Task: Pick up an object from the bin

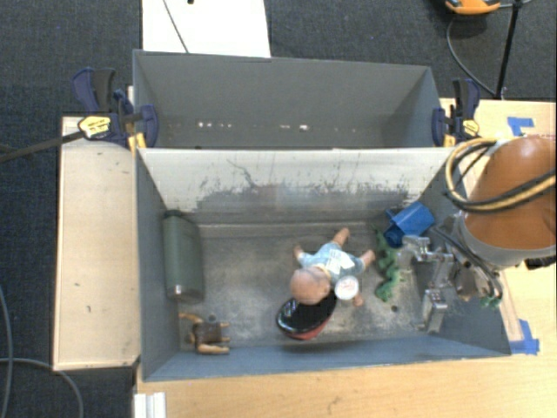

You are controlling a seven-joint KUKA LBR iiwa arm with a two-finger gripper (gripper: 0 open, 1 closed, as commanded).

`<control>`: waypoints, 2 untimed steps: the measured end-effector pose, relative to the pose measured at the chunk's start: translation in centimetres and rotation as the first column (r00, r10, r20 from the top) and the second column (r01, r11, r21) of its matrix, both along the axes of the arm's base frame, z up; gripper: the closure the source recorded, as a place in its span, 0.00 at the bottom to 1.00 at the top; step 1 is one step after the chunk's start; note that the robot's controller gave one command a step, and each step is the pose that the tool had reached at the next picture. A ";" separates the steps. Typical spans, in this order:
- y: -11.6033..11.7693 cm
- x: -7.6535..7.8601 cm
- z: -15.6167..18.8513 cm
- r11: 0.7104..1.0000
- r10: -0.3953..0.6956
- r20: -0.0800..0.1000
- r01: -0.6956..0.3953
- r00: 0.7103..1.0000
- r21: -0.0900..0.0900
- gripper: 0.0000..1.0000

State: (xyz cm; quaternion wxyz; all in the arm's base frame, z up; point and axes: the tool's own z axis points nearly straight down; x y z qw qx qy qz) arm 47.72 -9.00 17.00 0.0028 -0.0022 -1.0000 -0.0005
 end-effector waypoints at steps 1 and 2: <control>0.0 0.2 0.4 1.000 0.004 0.008 -0.004 1.000 -0.002 0.00; 4.9 3.2 -5.6 0.993 0.121 0.011 -0.121 0.993 -0.002 0.00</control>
Offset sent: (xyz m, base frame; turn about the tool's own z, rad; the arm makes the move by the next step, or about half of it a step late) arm 0.0496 0.0828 -0.1000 -0.1997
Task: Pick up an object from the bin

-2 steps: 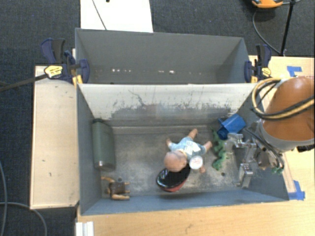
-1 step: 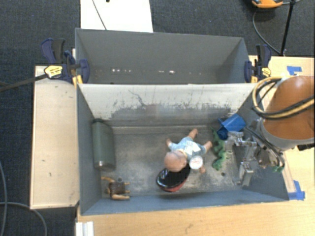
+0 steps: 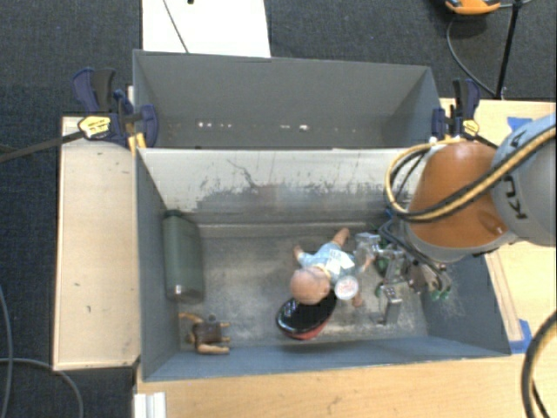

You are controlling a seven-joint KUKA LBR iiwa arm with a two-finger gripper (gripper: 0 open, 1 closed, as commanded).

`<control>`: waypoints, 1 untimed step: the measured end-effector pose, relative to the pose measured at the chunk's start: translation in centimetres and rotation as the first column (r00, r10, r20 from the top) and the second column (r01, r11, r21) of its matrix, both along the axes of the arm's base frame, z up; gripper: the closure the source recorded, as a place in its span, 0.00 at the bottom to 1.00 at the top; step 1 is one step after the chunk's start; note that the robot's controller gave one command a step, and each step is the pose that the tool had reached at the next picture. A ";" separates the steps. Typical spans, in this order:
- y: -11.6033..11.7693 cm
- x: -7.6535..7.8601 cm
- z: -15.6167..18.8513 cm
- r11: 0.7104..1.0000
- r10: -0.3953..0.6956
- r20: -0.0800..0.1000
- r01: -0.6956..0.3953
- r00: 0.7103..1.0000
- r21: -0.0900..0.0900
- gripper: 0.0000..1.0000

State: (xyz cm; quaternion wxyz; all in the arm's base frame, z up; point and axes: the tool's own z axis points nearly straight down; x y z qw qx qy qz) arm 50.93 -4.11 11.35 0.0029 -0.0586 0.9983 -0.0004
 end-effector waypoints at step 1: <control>2.2 1.8 0.5 0.992 0.123 -0.005 -0.123 0.992 0.001 0.00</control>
Offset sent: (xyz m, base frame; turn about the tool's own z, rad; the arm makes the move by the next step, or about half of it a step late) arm 0.0369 0.0447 -0.0027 -0.2443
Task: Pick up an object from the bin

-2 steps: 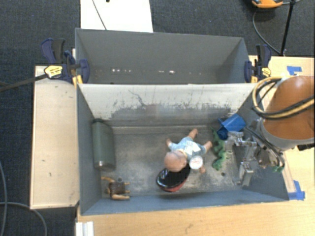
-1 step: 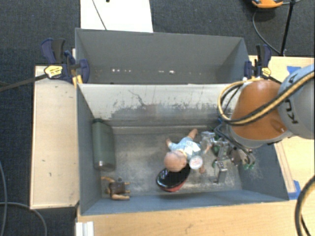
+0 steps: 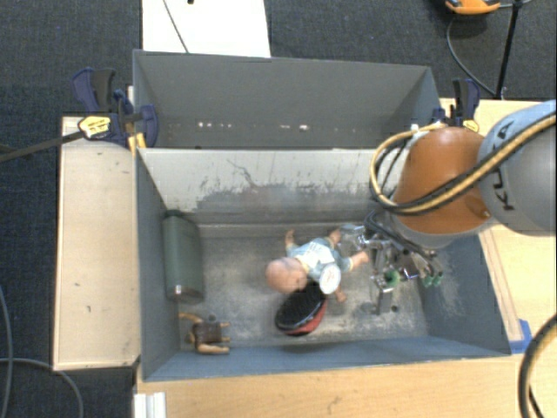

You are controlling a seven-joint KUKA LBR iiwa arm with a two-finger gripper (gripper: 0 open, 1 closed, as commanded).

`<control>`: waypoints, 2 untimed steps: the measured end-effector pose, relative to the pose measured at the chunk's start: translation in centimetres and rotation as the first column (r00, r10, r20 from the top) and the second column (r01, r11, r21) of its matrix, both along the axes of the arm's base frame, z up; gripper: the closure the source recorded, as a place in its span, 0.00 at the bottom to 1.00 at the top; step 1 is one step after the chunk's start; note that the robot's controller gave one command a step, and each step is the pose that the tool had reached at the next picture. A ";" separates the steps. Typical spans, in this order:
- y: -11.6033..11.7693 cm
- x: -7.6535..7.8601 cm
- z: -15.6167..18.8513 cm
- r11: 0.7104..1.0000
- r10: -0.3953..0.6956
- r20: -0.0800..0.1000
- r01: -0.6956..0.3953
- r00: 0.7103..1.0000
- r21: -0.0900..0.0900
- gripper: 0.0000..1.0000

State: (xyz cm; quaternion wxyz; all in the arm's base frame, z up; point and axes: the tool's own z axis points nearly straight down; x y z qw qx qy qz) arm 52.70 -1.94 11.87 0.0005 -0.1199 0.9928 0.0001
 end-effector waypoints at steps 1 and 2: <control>2.4 2.1 -0.8 0.993 0.121 0.005 -0.121 0.993 0.000 0.00; 5.0 2.7 -4.6 0.986 0.168 0.006 -0.168 0.986 -0.002 0.00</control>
Offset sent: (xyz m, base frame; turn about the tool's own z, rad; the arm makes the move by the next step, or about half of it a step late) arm 0.0249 0.0525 -0.0487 -0.1701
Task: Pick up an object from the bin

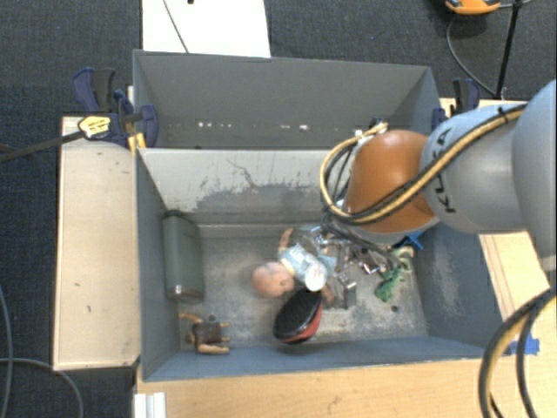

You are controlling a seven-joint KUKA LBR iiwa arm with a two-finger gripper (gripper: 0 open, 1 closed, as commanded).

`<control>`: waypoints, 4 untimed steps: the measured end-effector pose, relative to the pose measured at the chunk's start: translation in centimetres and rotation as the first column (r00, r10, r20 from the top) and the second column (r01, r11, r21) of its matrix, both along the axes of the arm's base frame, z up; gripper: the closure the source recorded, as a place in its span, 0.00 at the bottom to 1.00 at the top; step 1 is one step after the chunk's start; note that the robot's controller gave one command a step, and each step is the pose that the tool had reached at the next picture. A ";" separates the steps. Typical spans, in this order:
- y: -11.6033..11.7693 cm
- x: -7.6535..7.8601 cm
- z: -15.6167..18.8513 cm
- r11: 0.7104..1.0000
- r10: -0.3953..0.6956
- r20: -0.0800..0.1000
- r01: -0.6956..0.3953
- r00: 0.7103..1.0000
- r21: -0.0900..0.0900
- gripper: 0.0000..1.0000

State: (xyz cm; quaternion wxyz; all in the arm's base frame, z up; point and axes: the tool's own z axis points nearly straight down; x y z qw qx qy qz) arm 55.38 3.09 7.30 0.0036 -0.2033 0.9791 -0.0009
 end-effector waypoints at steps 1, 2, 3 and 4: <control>1.8 1.6 0.0 0.976 0.219 0.003 -0.219 0.976 -0.001 1.00; 1.8 1.6 0.0 0.976 0.219 0.003 -0.219 0.976 -0.001 1.00; 1.8 1.5 0.4 0.976 0.219 -0.001 -0.219 0.976 -0.001 1.00; 1.8 1.3 2.2 0.976 0.217 -0.010 -0.217 0.976 0.001 1.00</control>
Offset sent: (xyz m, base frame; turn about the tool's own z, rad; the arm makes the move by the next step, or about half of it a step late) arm 0.0000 0.0000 0.0000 0.0000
